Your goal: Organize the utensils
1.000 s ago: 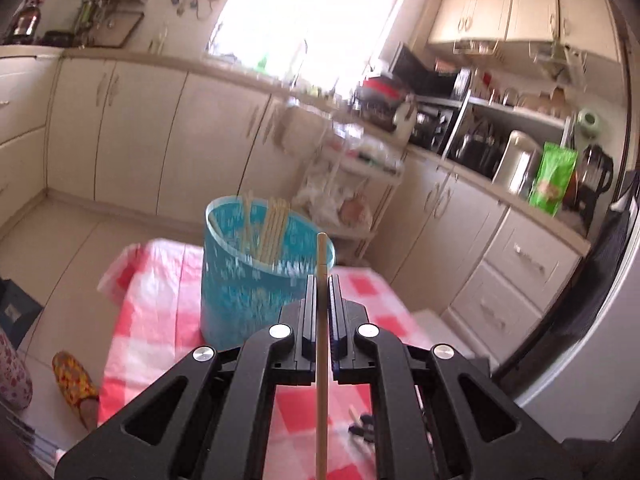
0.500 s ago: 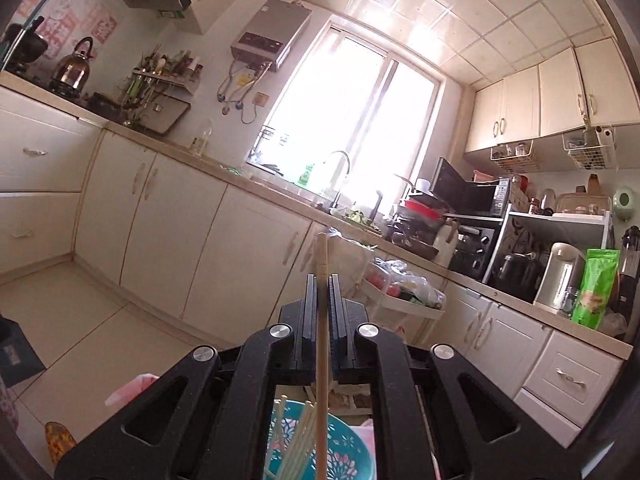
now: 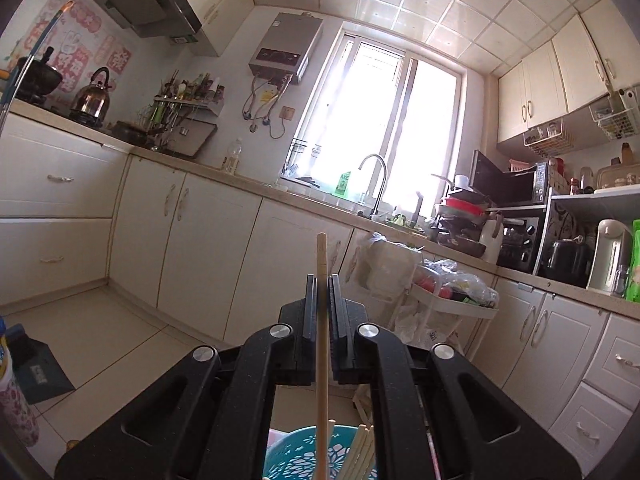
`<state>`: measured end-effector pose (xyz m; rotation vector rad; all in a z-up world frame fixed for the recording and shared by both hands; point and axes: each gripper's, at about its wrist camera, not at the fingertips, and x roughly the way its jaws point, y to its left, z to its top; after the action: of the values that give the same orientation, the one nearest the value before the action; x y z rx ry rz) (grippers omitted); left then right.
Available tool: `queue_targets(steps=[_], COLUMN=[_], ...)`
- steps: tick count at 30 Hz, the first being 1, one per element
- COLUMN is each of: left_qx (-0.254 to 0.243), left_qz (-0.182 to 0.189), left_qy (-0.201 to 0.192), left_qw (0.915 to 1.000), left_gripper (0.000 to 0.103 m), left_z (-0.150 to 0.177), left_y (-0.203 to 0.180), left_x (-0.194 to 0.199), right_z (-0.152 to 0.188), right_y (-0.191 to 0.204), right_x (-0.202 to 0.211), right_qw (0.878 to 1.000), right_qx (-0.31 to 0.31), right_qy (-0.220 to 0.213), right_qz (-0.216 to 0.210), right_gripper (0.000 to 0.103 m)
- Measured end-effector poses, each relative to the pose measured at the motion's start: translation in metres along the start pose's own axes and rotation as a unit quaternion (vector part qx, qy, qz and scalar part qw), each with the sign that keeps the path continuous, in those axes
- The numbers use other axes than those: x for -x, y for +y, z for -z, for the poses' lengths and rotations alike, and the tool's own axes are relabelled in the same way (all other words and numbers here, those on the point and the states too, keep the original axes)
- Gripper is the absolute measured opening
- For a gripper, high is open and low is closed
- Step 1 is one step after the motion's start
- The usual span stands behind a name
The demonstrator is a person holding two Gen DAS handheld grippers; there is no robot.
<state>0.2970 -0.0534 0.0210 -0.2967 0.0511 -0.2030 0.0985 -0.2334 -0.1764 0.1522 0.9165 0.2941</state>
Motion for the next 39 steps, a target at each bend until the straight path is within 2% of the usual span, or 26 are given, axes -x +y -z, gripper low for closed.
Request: queue_targets(steps=[6,12,16,19,21,23,26,29,31,32,33,37,39], left_qx=[0.002,-0.013,-0.013,-0.006,-0.004,-0.004,0.000,0.005,0.018,0.028,0.036,0.072,0.085], left_qz=[-0.015,-0.010,-0.006,-0.008,-0.009,-0.014,-0.013,-0.015,-0.018,-0.019,-0.019,-0.005,0.003], left_qy=[0.017,0.041,0.050,0.055,0.056,0.055,0.081,0.119,0.146,0.157,0.167,0.193,0.190], left_qw=[0.9997,0.9990,0.9987,0.9984,0.9984,0.9984,0.9966,0.9928,0.9890,0.9870,0.9851,0.9786,0.9781], left_gripper=[0.005,0.005,0.007,0.017,0.033,0.042,0.049,0.054,0.054,0.054,0.054,0.056,0.059], left_z=[0.018,0.028,0.027,0.029,0.033,0.040,0.058,0.083,0.101,0.110,0.118,0.137,0.140], left_y=[0.009,0.008,0.011,0.018,0.023,0.030,0.042,0.052,0.060,0.064,0.067,0.077,0.082], left_x=[-0.001,-0.001,0.013,0.035,0.056,0.081,0.110,0.129,0.137,0.141,0.142,0.148,0.148], right_z=[0.000,0.000,0.000,0.000,0.000,0.000,-0.001,-0.001,-0.002,-0.002,-0.002,-0.003,-0.003], right_y=[-0.001,-0.001,-0.002,-0.006,-0.007,-0.006,0.000,0.007,0.008,0.007,0.007,0.005,-0.004], right_x=[0.001,0.000,0.001,0.003,0.003,0.003,0.001,-0.001,-0.001,-0.001,-0.001,0.000,0.003], right_qw=[1.000,1.000,1.000,1.000,1.000,1.000,1.000,0.999,0.998,0.997,0.996,0.996,0.997], right_qx=[-0.002,0.000,-0.006,-0.015,-0.020,-0.019,-0.007,0.008,0.011,0.007,0.009,0.005,-0.034], right_qy=[0.000,0.000,0.000,-0.001,-0.001,-0.001,0.002,0.008,0.015,0.017,0.019,0.018,0.012], right_qz=[-0.002,0.000,-0.006,-0.012,-0.015,-0.013,0.005,0.040,0.065,0.070,0.081,0.087,0.062], right_gripper=[0.044,0.044,0.044,0.044,0.044,0.044,0.042,0.035,0.021,0.019,0.012,0.008,0.006])
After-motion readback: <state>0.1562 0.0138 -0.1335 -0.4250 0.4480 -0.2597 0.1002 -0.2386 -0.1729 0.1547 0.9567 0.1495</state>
